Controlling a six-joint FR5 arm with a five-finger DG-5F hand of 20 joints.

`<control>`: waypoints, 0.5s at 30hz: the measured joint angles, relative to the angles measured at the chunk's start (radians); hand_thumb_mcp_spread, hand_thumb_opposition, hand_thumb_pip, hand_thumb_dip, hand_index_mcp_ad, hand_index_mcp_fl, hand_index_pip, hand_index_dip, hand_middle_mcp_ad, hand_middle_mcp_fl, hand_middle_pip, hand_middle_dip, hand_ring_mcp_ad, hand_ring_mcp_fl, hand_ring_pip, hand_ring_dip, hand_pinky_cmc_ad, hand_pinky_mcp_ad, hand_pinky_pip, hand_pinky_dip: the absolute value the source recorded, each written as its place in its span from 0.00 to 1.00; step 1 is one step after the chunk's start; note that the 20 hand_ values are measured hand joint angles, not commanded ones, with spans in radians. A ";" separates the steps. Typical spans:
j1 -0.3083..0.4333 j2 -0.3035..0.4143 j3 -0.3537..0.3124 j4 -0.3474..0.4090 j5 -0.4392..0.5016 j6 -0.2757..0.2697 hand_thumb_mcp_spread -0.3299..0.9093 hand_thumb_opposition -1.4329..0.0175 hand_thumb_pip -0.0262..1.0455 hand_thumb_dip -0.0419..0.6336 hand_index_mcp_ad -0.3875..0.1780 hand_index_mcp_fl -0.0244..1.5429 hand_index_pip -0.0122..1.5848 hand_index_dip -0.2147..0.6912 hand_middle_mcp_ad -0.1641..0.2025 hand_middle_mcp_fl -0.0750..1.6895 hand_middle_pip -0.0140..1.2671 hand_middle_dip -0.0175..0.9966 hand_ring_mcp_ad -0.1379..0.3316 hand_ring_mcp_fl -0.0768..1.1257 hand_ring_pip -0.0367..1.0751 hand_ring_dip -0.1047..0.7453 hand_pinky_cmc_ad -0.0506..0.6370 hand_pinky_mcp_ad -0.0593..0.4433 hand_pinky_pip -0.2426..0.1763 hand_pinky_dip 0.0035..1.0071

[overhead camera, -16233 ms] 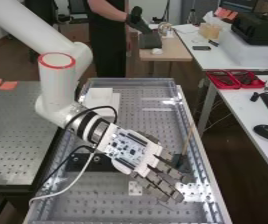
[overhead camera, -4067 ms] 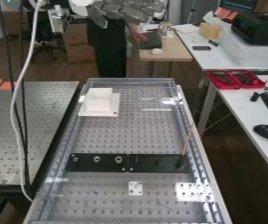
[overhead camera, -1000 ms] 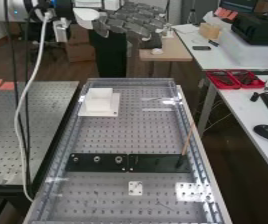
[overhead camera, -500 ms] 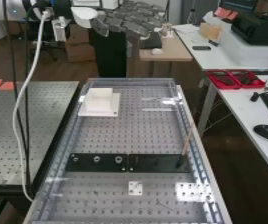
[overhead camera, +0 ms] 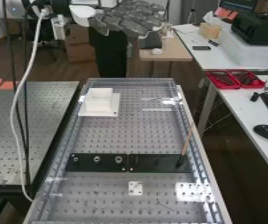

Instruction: Grab the drill bit and place it in the clear container

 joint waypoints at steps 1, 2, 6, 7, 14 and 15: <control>0.000 0.001 0.000 0.000 -0.004 -0.001 0.42 0.41 0.28 0.14 0.78 0.07 0.07 0.28 0.81 0.08 0.14 0.10 0.89 0.11 0.12 0.08 0.58 0.60 0.40 0.20; 0.000 0.001 0.000 -0.001 -0.014 -0.003 0.42 0.41 0.28 0.14 0.78 0.07 0.07 0.28 0.81 0.09 0.14 0.10 0.89 0.11 0.12 0.08 0.58 0.60 0.40 0.20; 0.003 0.008 -0.003 0.005 -0.039 -0.023 0.42 0.41 0.28 0.14 0.77 0.07 0.07 0.28 0.80 0.08 0.14 0.10 0.88 0.11 0.12 0.08 0.58 0.60 0.40 0.20; 0.004 0.011 -0.003 0.008 -0.038 -0.041 0.42 0.41 0.28 0.14 0.78 0.07 0.07 0.28 0.80 0.08 0.14 0.10 0.89 0.10 0.13 0.08 0.58 0.61 0.40 0.20; 0.004 0.017 -0.007 0.007 -0.022 -0.047 0.42 0.41 0.29 0.14 0.78 0.07 0.07 0.26 0.81 0.08 0.15 0.11 0.88 0.12 0.12 0.08 0.58 0.60 0.40 0.20; 0.004 0.019 -0.010 0.009 -0.028 -0.034 0.42 0.41 0.29 0.14 0.77 0.07 0.07 0.28 0.80 0.08 0.15 0.11 0.89 0.11 0.12 0.08 0.58 0.60 0.40 0.20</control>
